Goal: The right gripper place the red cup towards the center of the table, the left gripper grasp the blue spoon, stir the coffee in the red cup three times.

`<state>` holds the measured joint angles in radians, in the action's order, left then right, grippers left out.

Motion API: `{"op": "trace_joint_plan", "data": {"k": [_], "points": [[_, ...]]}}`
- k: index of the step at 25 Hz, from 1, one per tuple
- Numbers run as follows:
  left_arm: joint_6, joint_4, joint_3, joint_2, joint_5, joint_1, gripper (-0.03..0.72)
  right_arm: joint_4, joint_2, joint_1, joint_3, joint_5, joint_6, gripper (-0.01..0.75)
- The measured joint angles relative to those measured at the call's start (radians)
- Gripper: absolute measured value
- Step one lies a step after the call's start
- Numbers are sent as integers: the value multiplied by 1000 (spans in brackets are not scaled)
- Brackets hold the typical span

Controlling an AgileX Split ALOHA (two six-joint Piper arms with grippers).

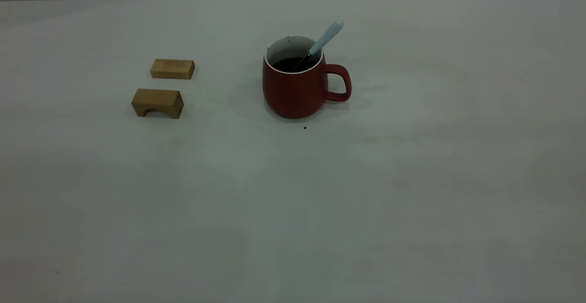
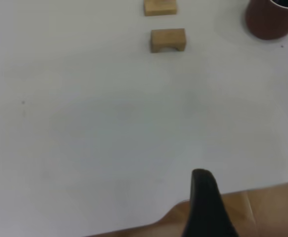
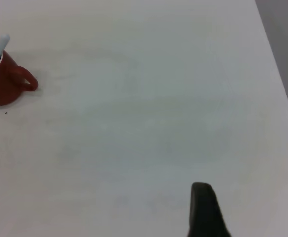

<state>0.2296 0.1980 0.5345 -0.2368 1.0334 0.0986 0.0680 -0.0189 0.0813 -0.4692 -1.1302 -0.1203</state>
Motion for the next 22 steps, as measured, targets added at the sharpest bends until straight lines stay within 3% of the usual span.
{"op": "trace_joint_plan", "data": {"k": [10, 15, 22], "points": [[-230, -178, -40, 193, 66, -26, 544, 0, 0, 0, 0, 0, 0, 510], [-230, -181, -48, 254, 93, -70, 544, 0, 0, 0, 0, 0, 0, 510], [-230, -181, -48, 255, 97, -72, 544, 0, 0, 0, 0, 0, 0, 510]]}}
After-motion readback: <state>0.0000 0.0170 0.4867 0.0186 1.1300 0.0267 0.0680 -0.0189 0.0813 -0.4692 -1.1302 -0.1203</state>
